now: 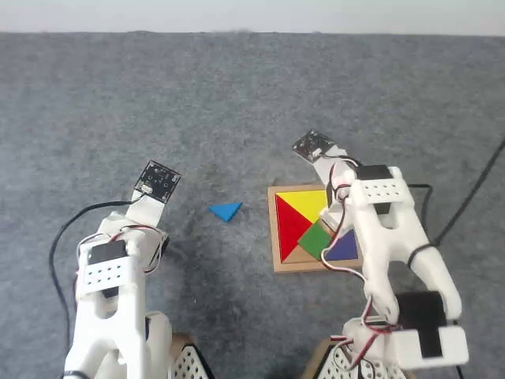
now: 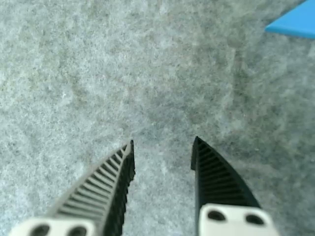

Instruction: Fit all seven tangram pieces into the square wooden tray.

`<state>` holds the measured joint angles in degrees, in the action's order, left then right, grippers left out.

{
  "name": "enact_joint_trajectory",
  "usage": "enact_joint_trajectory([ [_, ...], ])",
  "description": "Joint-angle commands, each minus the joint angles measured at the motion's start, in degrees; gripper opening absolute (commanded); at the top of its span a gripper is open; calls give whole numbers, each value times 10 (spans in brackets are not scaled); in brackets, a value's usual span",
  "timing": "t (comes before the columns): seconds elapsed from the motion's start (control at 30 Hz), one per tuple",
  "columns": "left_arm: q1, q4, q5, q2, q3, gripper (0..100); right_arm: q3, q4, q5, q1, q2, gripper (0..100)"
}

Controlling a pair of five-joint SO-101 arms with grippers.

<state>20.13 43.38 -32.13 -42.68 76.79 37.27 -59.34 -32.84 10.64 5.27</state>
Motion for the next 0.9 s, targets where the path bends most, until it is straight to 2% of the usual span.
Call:
enact_joint_trajectory([
  [0.0,0,0,-4,-4,-3,177,-19,29,55,20,-52,434],
  [0.23,0,0,-4,-4,-3,177,-73,-7,31,21,-111,425],
  [0.3,0,0,-4,-4,-3,177,-73,2,25,15,-111,369],
  [0.5,0,0,-4,-4,-3,177,-76,7,-51,-19,-110,138],
  [0.57,0,0,-4,-4,-3,177,-76,10,-76,-24,-110,128],
  [0.73,0,1,-4,-4,-3,177,-76,59,-82,-36,-110,122],
  [0.87,0,1,-4,-4,-3,177,-76,68,-81,-24,-110,48],
])
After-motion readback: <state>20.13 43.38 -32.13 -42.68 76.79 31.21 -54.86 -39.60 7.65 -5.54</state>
